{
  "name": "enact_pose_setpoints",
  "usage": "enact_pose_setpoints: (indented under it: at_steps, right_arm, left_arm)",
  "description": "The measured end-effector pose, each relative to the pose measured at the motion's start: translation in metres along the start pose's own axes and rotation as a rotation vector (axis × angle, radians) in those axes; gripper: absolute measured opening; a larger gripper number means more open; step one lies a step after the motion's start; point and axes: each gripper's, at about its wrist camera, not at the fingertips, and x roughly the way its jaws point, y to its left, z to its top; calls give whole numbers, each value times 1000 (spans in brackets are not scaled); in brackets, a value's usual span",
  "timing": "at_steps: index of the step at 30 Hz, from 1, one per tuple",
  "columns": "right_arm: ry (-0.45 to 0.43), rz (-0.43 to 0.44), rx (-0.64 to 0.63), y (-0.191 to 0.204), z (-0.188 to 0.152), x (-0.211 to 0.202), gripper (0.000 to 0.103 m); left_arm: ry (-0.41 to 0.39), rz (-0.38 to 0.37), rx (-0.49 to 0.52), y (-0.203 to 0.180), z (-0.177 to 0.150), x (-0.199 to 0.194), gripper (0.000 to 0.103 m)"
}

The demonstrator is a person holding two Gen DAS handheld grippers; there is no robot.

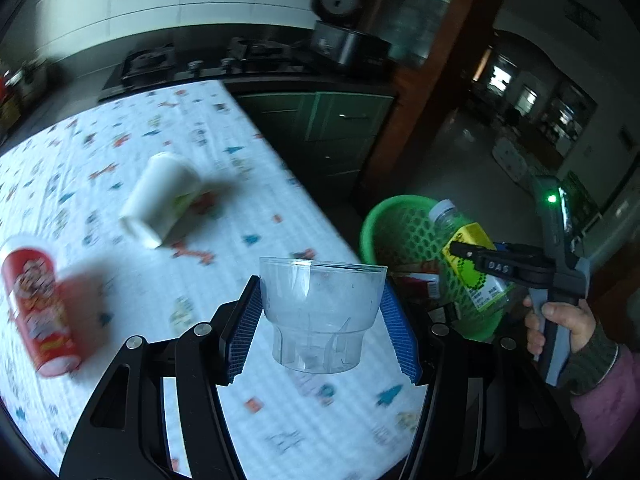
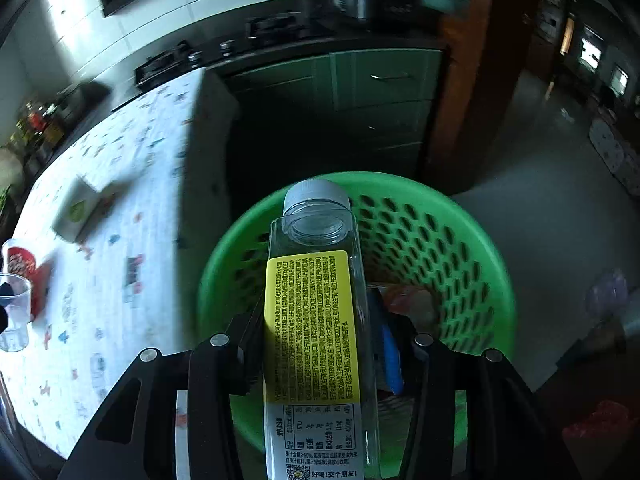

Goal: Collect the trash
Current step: 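Carry the cup and bottle over the green basket and open both grippers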

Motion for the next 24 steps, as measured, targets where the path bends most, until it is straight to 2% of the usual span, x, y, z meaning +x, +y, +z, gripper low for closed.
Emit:
enact_pose_setpoints:
  at_steps: [3, 6, 12, 24]
  right_arm:
    - [-1, -4, 15, -15, -2, 3, 49]
    - [-28, 4, 35, -27, -5, -3, 57]
    - [-64, 11, 56, -38, -13, -22, 57]
    - [-85, 30, 103, -57, -37, -48, 58]
  left_arm:
    - [4, -12, 29, -18, 9, 13, 58]
    - [13, -24, 51, -33, 19, 29, 58]
    - [36, -42, 89, -64, 31, 61, 59]
    - [148, -57, 121, -106, 32, 129, 62]
